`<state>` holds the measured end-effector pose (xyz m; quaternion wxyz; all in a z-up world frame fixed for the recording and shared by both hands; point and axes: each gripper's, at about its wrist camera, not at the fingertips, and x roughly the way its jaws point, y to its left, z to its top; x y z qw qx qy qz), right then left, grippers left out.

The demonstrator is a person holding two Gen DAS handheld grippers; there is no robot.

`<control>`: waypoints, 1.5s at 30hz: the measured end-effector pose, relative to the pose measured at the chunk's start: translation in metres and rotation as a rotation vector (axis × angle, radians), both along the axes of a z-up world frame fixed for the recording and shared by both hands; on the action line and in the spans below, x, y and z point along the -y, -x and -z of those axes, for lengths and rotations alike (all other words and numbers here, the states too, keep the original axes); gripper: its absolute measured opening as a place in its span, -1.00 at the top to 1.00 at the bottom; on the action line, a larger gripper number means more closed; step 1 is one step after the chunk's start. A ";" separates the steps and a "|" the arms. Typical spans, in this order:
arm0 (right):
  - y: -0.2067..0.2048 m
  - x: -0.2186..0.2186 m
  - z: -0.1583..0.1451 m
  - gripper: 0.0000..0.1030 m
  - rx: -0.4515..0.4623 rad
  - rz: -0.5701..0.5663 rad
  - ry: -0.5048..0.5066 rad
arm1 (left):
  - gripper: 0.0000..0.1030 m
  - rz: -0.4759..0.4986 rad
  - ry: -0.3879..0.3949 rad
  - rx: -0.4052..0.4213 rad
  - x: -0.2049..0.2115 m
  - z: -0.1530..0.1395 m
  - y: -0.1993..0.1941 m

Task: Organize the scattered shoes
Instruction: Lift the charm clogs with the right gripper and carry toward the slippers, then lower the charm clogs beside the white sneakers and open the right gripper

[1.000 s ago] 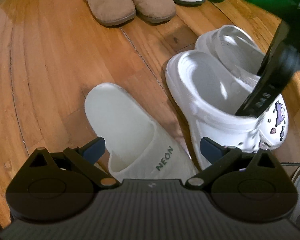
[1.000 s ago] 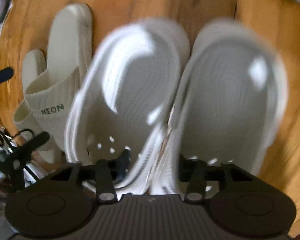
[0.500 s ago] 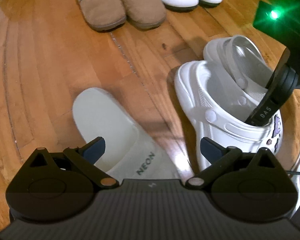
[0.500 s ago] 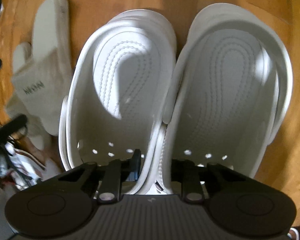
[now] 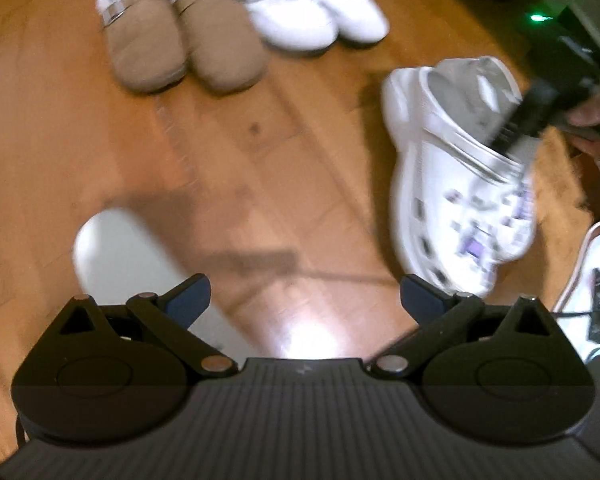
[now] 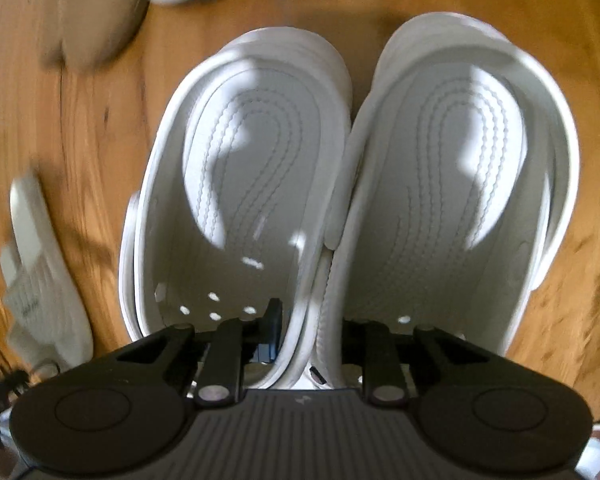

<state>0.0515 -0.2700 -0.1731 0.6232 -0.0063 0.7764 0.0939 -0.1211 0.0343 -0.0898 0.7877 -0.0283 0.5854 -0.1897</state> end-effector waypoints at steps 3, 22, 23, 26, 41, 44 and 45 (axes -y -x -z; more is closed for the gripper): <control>-0.024 0.011 -0.017 0.57 0.082 0.004 0.028 | -1.00 0.014 0.010 0.006 0.008 0.001 -0.003; -0.122 0.063 -0.040 -0.32 0.225 0.173 0.015 | -1.00 0.008 0.038 -0.022 0.008 0.021 -0.028; -0.116 0.051 -0.028 -0.34 0.207 0.182 -0.002 | -1.00 0.009 0.036 -0.031 0.010 0.025 -0.028; -0.108 0.032 -0.008 -0.46 0.121 0.129 -0.017 | -1.00 0.015 0.038 -0.051 0.014 0.031 -0.028; -0.066 0.013 -0.003 0.29 -0.016 0.012 -0.013 | -1.00 0.014 0.051 -0.096 0.021 0.039 -0.025; -0.056 0.017 -0.007 0.45 -0.018 0.024 0.008 | -1.00 0.011 0.075 -0.124 0.023 0.041 -0.023; -0.053 0.019 -0.009 0.54 -0.021 0.023 0.016 | -1.00 0.010 0.079 -0.128 0.023 0.041 -0.023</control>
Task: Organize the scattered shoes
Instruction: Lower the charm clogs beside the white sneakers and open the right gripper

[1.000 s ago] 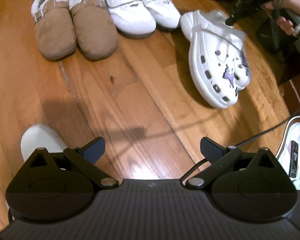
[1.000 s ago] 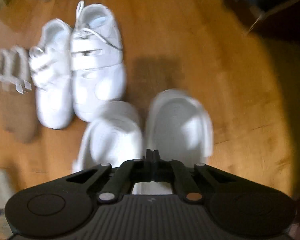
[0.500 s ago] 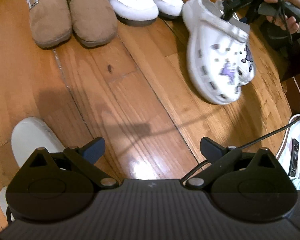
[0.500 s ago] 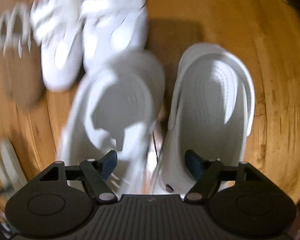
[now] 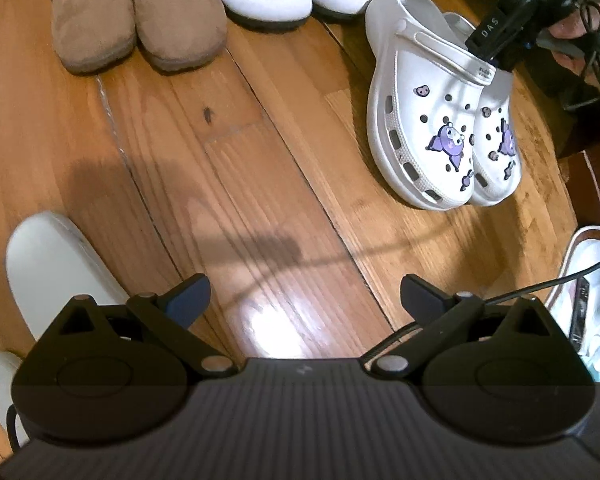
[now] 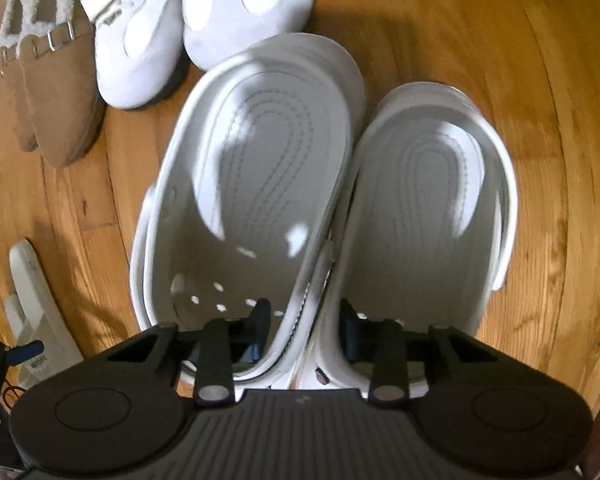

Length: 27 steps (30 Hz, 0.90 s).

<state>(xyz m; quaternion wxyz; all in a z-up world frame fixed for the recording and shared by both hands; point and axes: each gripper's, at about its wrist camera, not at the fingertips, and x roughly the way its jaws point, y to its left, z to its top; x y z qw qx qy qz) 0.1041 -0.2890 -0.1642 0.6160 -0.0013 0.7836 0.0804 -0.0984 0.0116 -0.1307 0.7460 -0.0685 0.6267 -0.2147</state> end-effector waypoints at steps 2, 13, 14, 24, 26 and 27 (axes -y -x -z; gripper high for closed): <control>0.006 0.007 -0.004 0.58 -0.008 0.002 0.018 | -1.00 -0.002 0.016 -0.007 0.001 -0.002 0.001; 0.016 0.068 -0.043 0.65 0.049 0.176 0.018 | -1.00 -0.018 0.037 0.006 -0.003 -0.013 0.003; 0.015 0.070 -0.046 0.65 0.066 0.178 0.023 | -1.00 -0.023 0.042 0.002 -0.004 -0.013 0.003; -0.013 0.081 -0.033 0.59 0.159 0.215 0.038 | -1.00 -0.044 0.052 -0.028 -0.013 -0.005 -0.001; -0.017 0.084 -0.025 0.54 0.147 0.235 0.024 | -1.00 -0.053 0.052 -0.039 -0.015 -0.001 -0.003; -0.019 0.085 -0.020 0.52 0.132 0.245 0.017 | -1.00 -0.055 0.052 -0.043 -0.016 0.001 -0.004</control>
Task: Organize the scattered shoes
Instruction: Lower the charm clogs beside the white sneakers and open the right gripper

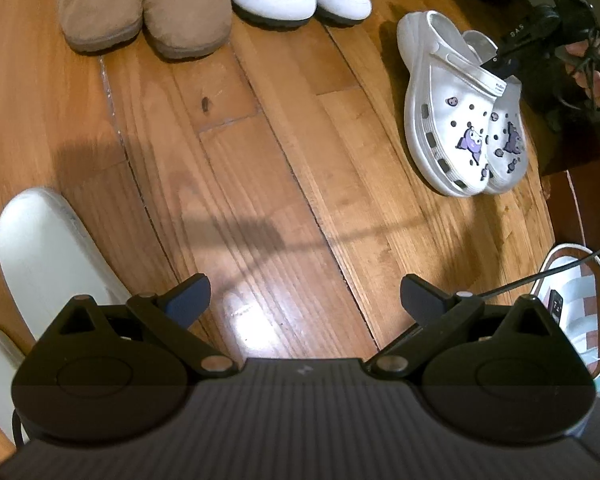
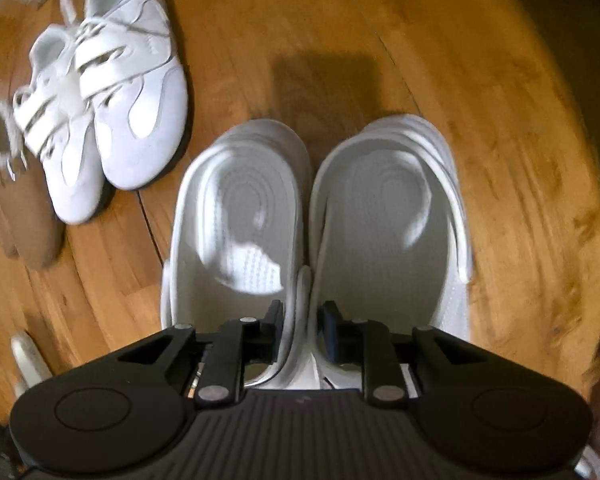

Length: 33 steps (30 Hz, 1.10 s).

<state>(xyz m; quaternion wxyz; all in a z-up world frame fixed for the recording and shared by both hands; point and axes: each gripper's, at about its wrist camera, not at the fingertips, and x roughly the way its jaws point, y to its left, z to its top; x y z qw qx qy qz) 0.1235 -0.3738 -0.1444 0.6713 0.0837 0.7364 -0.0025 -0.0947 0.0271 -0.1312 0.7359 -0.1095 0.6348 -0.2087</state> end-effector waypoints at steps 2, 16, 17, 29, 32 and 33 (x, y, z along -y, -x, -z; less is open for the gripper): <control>-0.003 -0.008 0.009 0.40 -0.045 -0.022 0.026 | -1.00 0.000 -0.003 -0.001 0.000 0.002 0.000; 0.010 -0.045 0.048 0.55 -0.136 -0.176 0.217 | -1.00 0.002 -0.005 0.006 0.003 -0.002 -0.001; 0.008 -0.045 0.043 0.56 -0.122 -0.170 0.221 | -1.00 0.001 -0.004 0.011 0.002 -0.004 -0.001; -0.073 -0.050 -0.024 0.57 0.216 -0.042 0.313 | -1.00 -0.038 -0.005 0.034 -0.013 -0.010 -0.014; -0.101 -0.065 -0.041 0.61 0.311 -0.060 0.330 | -1.00 -0.043 -0.007 0.044 -0.016 -0.012 -0.021; -0.111 -0.076 -0.045 0.97 0.358 -0.092 0.348 | -1.00 -0.044 -0.007 0.048 -0.016 -0.014 -0.023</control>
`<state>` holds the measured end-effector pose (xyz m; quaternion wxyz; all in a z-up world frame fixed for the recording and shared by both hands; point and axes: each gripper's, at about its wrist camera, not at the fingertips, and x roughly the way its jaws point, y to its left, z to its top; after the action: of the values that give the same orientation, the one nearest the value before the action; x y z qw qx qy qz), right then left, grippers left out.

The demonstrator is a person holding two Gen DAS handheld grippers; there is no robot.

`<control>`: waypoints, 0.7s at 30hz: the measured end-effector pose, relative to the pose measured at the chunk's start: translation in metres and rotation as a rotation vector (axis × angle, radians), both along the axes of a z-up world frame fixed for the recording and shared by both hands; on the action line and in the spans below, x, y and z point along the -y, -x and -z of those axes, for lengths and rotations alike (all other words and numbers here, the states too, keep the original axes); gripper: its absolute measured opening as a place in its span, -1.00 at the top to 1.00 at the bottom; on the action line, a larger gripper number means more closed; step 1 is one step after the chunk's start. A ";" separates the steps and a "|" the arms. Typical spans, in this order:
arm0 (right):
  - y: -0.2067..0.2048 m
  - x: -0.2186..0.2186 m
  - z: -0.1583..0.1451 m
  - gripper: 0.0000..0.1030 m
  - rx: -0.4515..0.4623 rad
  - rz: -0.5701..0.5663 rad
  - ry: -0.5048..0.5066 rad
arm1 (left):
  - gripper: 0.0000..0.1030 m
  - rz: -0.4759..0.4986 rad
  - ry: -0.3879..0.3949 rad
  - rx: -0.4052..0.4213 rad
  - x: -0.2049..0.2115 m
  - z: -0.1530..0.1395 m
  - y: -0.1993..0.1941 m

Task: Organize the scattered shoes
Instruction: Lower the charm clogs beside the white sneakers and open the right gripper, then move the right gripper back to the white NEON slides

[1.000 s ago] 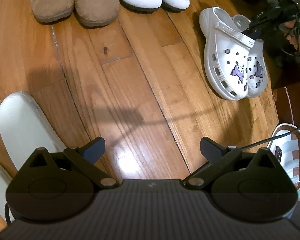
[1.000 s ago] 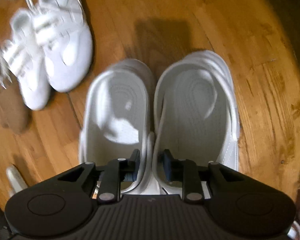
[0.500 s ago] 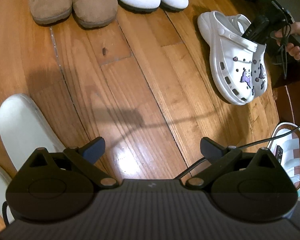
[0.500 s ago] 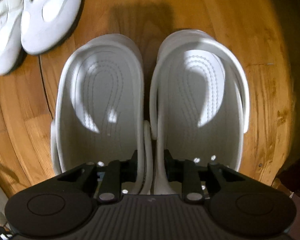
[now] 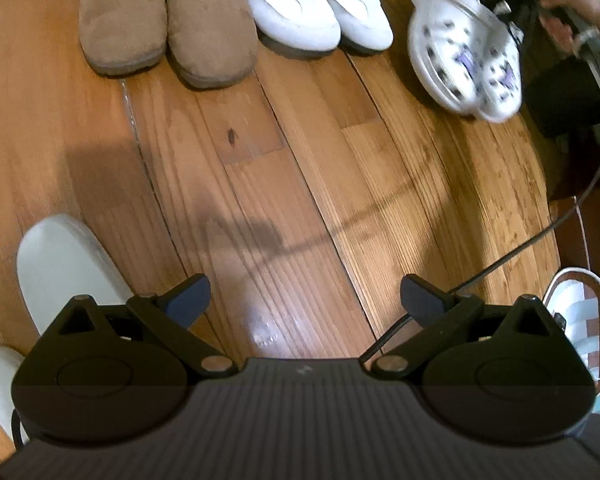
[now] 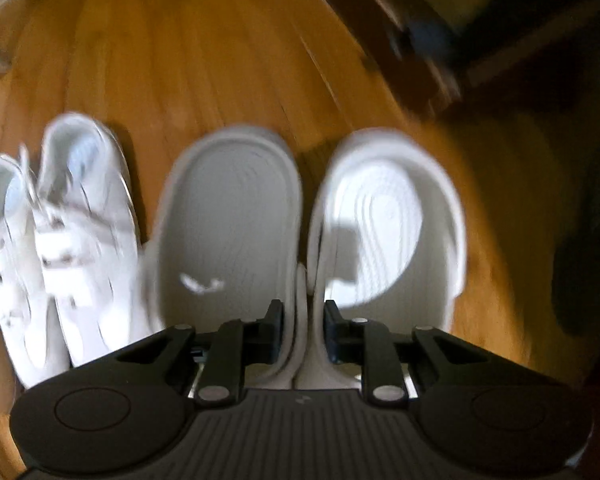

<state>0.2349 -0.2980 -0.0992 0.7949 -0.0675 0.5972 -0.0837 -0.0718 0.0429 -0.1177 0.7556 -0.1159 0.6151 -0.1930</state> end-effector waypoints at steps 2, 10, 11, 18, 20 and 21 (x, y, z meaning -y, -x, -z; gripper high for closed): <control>-0.014 -0.019 -0.008 0.98 0.104 -0.068 0.040 | -1.00 -0.003 0.002 0.013 -0.001 -0.004 -0.003; 0.006 -0.014 -0.005 0.09 0.193 -0.070 -0.008 | -1.00 -0.045 -0.023 0.023 -0.012 -0.006 -0.004; 0.007 -0.009 -0.004 0.04 0.189 -0.054 -0.014 | -1.00 -0.049 -0.023 0.019 -0.014 -0.006 -0.002; 0.070 0.024 -0.031 -0.05 0.118 0.007 -0.192 | -1.00 -0.097 -0.063 0.016 -0.026 -0.013 0.017; 0.087 0.021 -0.040 -0.05 0.103 -0.024 -0.226 | -1.00 -0.113 -0.069 0.020 -0.029 -0.016 0.022; 0.102 0.010 -0.044 -0.05 0.071 -0.052 -0.258 | -1.00 -0.125 -0.082 0.028 -0.032 -0.021 0.029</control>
<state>0.1327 -0.3085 -0.0553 0.8195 0.0228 0.5725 0.0124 -0.1012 0.0748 -0.0971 0.7788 -0.1203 0.6035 -0.1217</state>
